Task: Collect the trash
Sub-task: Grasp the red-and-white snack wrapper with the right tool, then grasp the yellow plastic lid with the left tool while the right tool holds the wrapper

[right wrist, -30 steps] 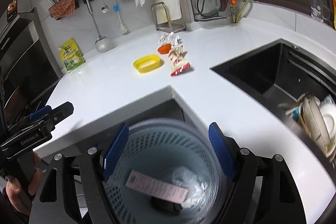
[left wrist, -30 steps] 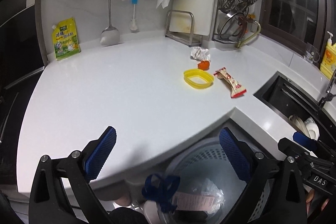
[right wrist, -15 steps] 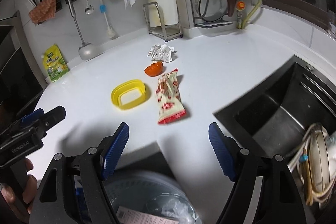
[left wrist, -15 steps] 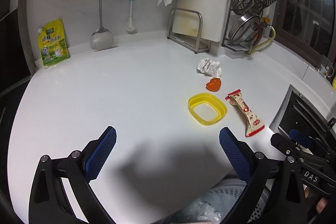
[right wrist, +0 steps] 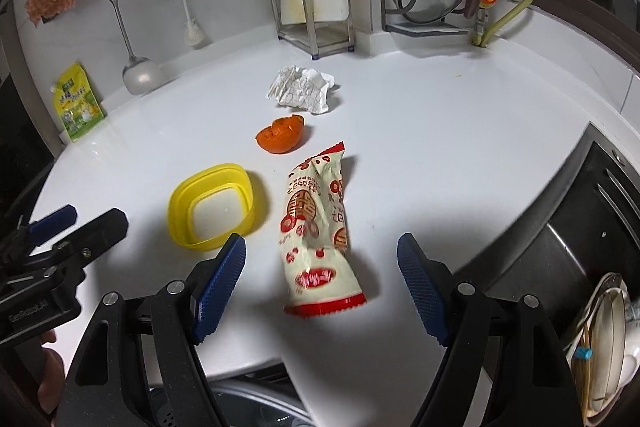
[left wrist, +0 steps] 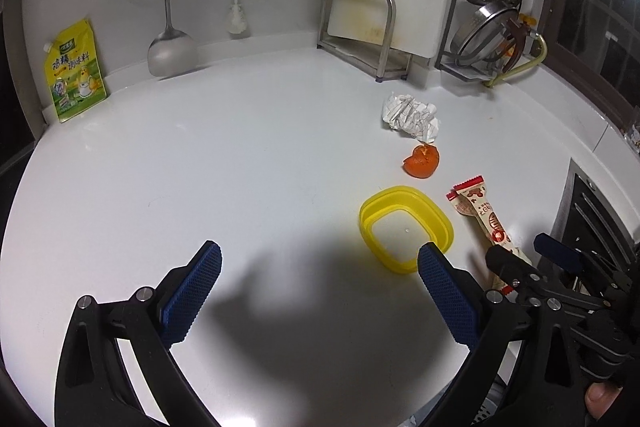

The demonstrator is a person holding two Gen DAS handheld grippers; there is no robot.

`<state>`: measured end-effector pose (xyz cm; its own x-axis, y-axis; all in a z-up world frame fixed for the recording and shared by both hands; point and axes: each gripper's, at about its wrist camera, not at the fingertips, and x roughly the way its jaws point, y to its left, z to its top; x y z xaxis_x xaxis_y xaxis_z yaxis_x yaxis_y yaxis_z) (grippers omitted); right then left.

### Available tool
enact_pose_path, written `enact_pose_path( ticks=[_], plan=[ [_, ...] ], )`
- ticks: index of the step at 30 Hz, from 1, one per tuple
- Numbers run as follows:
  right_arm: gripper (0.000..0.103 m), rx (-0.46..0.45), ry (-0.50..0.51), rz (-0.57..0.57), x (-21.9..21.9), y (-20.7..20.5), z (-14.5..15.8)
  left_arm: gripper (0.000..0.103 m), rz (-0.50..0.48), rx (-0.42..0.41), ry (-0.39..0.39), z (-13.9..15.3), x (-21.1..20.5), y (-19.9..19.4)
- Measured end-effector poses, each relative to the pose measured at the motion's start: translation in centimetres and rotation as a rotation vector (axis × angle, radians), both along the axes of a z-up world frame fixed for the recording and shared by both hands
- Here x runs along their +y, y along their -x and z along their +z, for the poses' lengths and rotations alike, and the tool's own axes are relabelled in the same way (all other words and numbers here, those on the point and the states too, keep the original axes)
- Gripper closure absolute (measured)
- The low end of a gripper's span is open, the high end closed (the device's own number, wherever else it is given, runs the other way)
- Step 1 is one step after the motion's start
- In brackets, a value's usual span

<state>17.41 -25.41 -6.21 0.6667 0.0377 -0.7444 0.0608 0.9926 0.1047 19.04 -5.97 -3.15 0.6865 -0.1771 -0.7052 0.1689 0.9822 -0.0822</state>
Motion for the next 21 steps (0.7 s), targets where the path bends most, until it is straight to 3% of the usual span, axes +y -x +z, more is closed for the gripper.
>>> enact_pose_path(
  ticks=[6,13,15,21],
  plan=[
    [0.029,0.025,-0.001,-0.007,-0.3,-1.2,-0.6,0.006,-0.003,0.009,-0.009,-0.2,-0.6,-0.7],
    [0.064,0.054,-0.039,0.01,-1.0,-1.9,-1.3,0.006,-0.018,0.032,-0.013,-0.7,-1.8,-1.1],
    [0.068,0.048,-0.053,0.003,-1.5,-1.8,-1.2,0.006,-0.019,0.038,-0.013,-0.8,-2.3,-1.2],
    [0.069,0.017,-0.089,-0.042,-3.5,-1.1,-0.5,0.006,-0.037,0.071,-0.006,-1.4,-4.1,-1.5]
  ],
)
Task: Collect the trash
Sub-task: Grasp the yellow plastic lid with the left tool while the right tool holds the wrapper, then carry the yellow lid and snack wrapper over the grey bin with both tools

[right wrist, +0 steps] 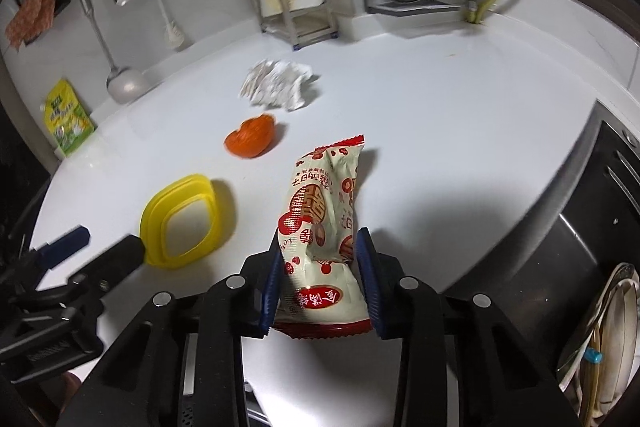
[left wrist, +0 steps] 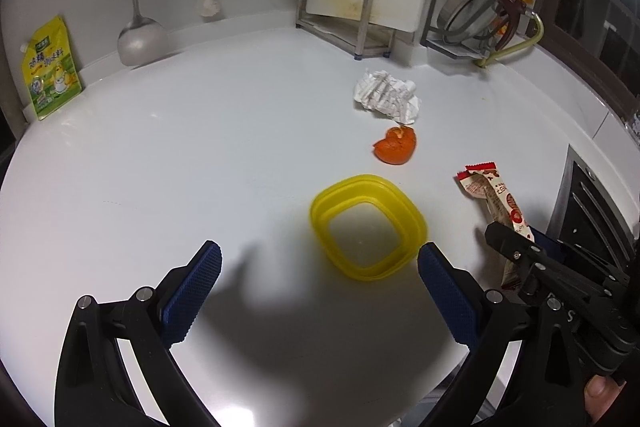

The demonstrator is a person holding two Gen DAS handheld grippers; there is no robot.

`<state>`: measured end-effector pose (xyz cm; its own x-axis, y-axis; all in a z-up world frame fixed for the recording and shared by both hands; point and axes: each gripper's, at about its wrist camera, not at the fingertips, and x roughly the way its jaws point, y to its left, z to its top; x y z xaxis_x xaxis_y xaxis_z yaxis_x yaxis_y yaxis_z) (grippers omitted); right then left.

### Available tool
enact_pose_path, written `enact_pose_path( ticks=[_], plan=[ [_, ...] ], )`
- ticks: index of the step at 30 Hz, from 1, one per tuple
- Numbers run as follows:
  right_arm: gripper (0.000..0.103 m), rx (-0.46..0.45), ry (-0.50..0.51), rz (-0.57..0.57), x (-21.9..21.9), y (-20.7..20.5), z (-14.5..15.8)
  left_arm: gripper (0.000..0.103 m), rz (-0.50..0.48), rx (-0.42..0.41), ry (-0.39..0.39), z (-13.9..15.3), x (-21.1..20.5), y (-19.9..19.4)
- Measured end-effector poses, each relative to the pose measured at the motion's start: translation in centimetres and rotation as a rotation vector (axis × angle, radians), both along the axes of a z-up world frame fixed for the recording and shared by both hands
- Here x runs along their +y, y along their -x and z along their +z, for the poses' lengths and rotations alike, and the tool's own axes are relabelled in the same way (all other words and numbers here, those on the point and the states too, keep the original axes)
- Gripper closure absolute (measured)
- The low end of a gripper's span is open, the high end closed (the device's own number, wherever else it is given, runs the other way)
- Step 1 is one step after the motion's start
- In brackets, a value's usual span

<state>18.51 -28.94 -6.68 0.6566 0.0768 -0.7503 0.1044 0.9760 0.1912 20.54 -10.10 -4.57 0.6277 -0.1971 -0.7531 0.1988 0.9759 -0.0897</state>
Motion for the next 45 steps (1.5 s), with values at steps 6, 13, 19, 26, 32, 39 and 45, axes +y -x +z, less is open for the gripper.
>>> enact_pose_path(
  ticks=[6,13,19,26,32,39,45],
  plan=[
    [0.069,-0.026,-0.049,-0.035,-2.1,1.4,0.4,0.006,-0.011,0.035,-0.013,-0.9,-2.0,-0.9],
    [0.069,-0.066,-0.106,-0.037,-3.0,2.3,1.1,0.006,0.004,0.058,-0.056,-1.7,-3.5,-2.0],
    [0.069,-0.081,-0.129,-0.023,-3.0,2.5,1.3,0.006,0.026,0.1,-0.088,-2.6,-4.0,-3.4],
    [0.069,-0.096,-0.143,-0.021,-3.1,2.7,1.5,0.017,0.025,0.072,-0.109,-2.7,-4.6,-3.4],
    [0.069,-0.095,-0.137,-0.023,-3.0,2.7,1.5,0.029,0.005,0.039,-0.1,-2.2,-4.5,-2.8],
    [0.069,-0.087,-0.127,-0.013,-2.4,2.8,1.2,0.029,-0.011,-0.055,-0.119,-0.1,-3.4,-0.3],
    [0.069,-0.099,-0.126,-0.021,-2.0,4.4,2.1,0.029,-0.008,-0.128,-0.121,1.5,-1.9,3.4]
  ],
)
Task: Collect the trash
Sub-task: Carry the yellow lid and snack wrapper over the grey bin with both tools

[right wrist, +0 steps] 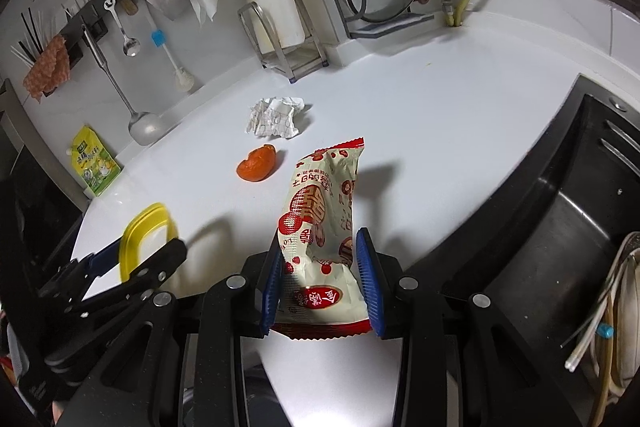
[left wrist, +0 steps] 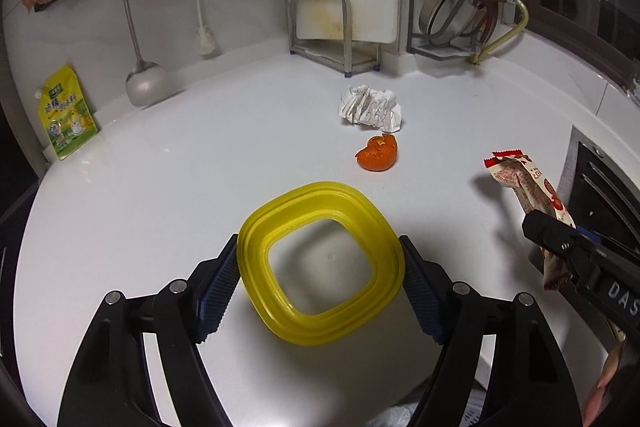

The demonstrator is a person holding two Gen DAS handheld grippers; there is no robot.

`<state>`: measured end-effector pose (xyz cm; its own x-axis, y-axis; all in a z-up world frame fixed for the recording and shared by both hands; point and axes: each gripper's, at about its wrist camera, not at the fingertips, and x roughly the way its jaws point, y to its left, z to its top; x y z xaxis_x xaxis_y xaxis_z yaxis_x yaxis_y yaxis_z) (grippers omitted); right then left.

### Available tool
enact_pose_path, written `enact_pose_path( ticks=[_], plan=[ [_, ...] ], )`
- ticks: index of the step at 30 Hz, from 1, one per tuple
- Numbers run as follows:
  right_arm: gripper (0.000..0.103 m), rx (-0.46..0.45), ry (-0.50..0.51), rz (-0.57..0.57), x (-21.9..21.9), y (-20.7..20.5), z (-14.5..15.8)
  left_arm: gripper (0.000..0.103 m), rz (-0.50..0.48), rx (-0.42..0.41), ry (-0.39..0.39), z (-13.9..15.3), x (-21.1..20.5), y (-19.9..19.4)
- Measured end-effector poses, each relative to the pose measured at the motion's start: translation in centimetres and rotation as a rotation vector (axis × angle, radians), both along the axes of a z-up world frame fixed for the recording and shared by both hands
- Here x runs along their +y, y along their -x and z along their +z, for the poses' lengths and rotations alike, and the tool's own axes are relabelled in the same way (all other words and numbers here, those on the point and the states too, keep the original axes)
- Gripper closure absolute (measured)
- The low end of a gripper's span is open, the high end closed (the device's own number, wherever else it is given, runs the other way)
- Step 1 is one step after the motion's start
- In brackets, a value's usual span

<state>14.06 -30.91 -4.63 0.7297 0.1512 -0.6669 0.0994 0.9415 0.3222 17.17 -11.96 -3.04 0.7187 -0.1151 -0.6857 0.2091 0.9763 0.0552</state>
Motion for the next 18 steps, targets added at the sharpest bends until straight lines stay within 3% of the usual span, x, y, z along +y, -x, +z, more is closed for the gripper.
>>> enact_pose_path(
  ticks=[18],
  plan=[
    [0.069,-0.044,-0.086,-0.045,4.2,11.9,0.6,0.029,-0.046,-0.09,0.037,1.7,4.6,12.0]
  ],
)
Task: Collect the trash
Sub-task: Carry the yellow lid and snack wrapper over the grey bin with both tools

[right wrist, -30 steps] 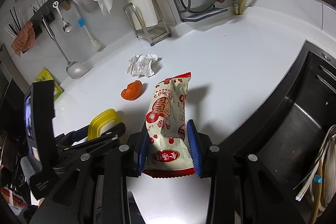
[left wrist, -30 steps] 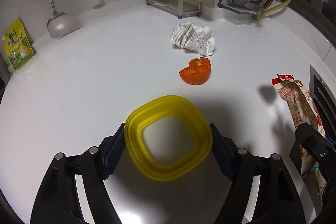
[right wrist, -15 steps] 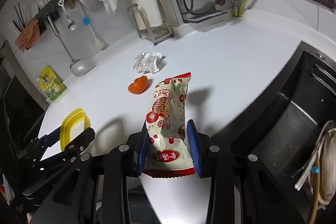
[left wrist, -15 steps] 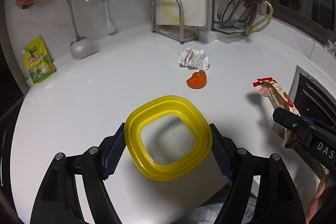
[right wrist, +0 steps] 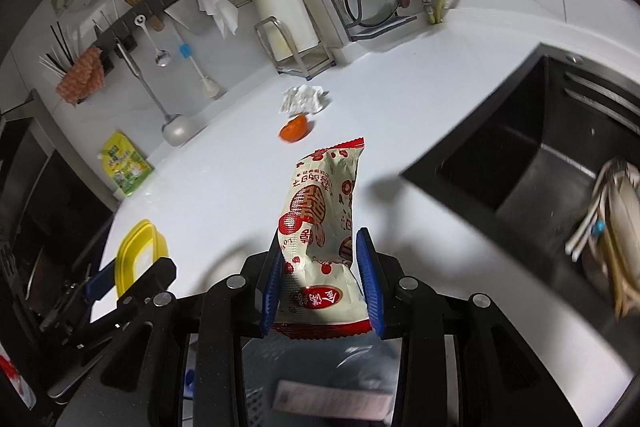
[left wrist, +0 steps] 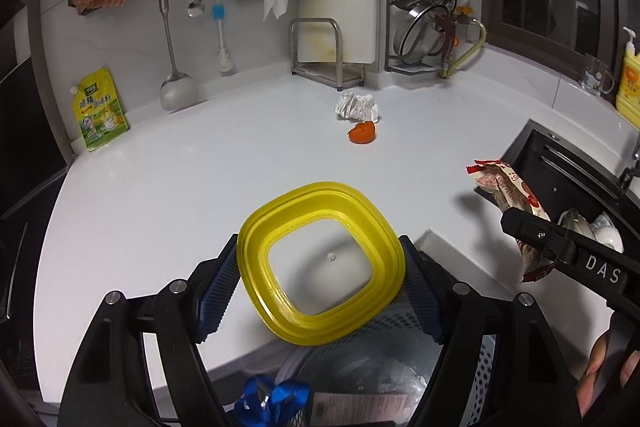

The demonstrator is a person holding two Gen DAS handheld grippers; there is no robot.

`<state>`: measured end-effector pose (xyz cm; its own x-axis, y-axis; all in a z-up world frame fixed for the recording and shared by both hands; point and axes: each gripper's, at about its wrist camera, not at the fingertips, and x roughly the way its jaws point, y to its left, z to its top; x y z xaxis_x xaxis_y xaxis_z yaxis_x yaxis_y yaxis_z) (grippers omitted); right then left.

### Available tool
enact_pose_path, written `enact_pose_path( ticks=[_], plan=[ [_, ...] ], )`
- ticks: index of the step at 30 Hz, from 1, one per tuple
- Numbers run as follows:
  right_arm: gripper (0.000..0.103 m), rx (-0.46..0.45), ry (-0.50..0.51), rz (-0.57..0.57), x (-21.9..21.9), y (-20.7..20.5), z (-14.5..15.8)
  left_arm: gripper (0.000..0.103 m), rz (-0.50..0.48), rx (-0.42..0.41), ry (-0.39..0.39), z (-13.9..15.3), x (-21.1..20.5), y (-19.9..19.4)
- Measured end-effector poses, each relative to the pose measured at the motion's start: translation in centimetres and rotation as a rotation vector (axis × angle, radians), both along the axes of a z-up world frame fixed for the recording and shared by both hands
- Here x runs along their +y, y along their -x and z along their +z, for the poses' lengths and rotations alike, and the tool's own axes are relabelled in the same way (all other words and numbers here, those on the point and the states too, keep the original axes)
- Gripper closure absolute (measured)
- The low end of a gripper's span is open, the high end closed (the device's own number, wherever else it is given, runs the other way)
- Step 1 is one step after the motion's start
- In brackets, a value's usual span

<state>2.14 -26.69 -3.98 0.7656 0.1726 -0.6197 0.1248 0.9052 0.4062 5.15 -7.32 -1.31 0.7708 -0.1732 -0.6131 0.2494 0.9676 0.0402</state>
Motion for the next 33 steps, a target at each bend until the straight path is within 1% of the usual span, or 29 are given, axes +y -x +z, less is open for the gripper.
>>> enact_pose_path(
  ticks=[6,13,16,24,27,33],
  plan=[
    [0.069,0.015,0.026,0.001,1.8,3.0,-0.6,0.029,-0.002,-0.014,-0.003,-0.3,1.7,3.0],
    [0.069,-0.012,0.059,0.002,3.1,6.8,-1.2,0.029,-0.006,-0.017,0.005,-1.0,2.6,5.8],
    [0.069,-0.022,0.056,0.01,3.4,8.1,-1.8,0.029,-0.01,-0.017,0.014,-1.4,2.8,6.9],
    [0.069,-0.007,0.069,0.029,3.8,10.5,-2.9,0.029,-0.022,0.005,0.017,-2.6,3.0,8.4],
    [0.069,0.011,0.086,0.025,3.8,10.9,-3.5,0.029,-0.024,0.012,0.009,-3.1,3.0,8.8],
    [0.069,0.031,0.08,0.037,4.0,11.5,-4.3,0.029,-0.034,0.042,0.006,-4.0,2.9,9.0]
  ],
)
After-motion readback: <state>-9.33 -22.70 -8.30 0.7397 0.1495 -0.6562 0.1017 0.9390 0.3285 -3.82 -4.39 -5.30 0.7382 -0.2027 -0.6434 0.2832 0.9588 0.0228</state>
